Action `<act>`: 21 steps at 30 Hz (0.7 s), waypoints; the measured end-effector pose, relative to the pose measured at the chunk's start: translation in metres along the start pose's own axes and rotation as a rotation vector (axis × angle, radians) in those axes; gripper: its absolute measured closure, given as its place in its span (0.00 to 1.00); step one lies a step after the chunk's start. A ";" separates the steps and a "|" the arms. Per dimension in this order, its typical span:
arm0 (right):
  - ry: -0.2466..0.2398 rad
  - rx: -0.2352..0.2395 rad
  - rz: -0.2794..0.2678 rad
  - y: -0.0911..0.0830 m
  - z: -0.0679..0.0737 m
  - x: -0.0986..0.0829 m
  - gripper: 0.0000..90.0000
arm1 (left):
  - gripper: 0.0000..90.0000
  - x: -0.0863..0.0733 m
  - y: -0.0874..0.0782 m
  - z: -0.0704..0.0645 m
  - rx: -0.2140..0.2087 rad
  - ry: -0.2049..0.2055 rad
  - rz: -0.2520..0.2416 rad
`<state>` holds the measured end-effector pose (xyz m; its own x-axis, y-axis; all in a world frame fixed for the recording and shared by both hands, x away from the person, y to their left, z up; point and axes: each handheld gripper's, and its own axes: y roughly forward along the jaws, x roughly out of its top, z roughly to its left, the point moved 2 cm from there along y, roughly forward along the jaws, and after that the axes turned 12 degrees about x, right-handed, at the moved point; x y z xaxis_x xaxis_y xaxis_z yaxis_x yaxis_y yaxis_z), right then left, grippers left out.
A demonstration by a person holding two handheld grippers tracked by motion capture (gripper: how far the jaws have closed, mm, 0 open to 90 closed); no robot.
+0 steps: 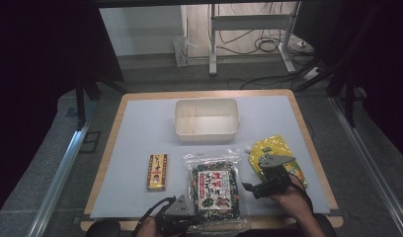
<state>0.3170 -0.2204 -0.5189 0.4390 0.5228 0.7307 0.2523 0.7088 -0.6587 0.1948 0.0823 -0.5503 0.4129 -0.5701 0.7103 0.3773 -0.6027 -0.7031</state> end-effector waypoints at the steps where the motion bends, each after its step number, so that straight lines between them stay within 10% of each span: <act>1: -0.001 0.001 -0.001 0.000 0.001 0.000 0.03 | 1.00 0.000 0.001 0.000 -0.001 0.003 0.003; 21: 0.062 0.188 -0.015 0.013 0.023 0.025 0.07 | 1.00 -0.001 0.009 0.001 -0.015 0.020 0.043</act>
<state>0.3116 -0.1875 -0.5052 0.4903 0.4852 0.7240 0.0960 0.7956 -0.5982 0.1981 0.0783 -0.5573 0.4121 -0.6062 0.6802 0.3474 -0.5856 -0.7324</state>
